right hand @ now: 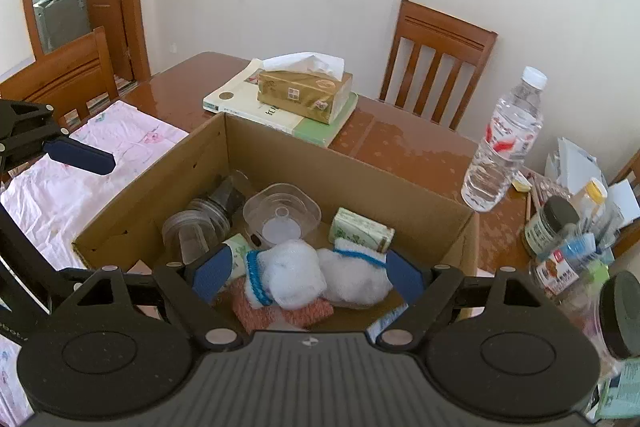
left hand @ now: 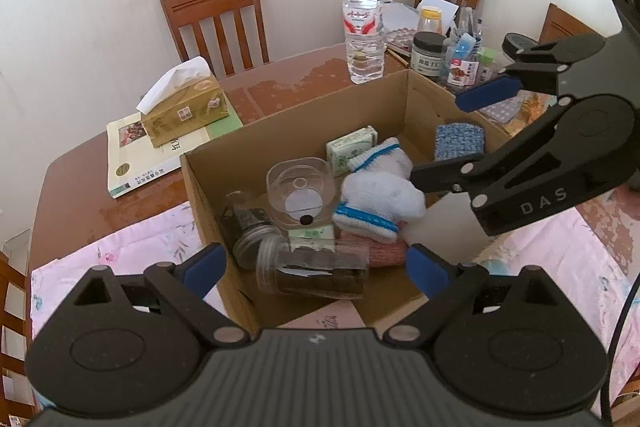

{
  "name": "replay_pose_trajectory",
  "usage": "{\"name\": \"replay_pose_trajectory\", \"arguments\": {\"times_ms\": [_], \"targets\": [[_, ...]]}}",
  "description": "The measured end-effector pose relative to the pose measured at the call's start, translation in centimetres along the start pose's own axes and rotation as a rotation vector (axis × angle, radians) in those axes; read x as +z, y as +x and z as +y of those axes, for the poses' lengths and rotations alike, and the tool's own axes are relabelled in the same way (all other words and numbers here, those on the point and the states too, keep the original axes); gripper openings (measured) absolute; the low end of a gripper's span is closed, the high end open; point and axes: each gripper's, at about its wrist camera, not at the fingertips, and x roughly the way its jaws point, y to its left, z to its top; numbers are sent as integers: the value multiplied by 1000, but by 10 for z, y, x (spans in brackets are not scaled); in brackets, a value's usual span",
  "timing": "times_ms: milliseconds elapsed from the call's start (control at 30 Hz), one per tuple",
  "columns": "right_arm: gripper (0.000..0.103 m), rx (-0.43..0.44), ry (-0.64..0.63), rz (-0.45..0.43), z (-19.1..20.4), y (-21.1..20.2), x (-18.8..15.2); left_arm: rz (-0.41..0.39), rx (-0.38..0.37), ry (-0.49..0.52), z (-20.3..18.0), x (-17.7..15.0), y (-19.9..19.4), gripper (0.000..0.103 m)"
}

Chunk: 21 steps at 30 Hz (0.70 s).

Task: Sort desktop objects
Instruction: 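Withdraw both tools from the box toward the baby bottle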

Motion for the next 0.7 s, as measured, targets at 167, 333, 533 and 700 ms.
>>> {"name": "replay_pose_trajectory", "arguments": {"times_ms": [167, 333, 533, 700], "targets": [[91, -10, 35, 1, -5, -20, -10, -22, -8, 18, -14, -5, -11, 97], [93, -43, 61, -35, -7, -42, -36, -36, 6, 16, -32, -19, -16, 97], [99, -70, 169, -17, -9, -66, -82, -36, -20, 2, -51, -35, -28, 97], [100, -78, 253, 14, -7, -76, -115, -24, -41, -33, -63, -49, -28, 97]]}}
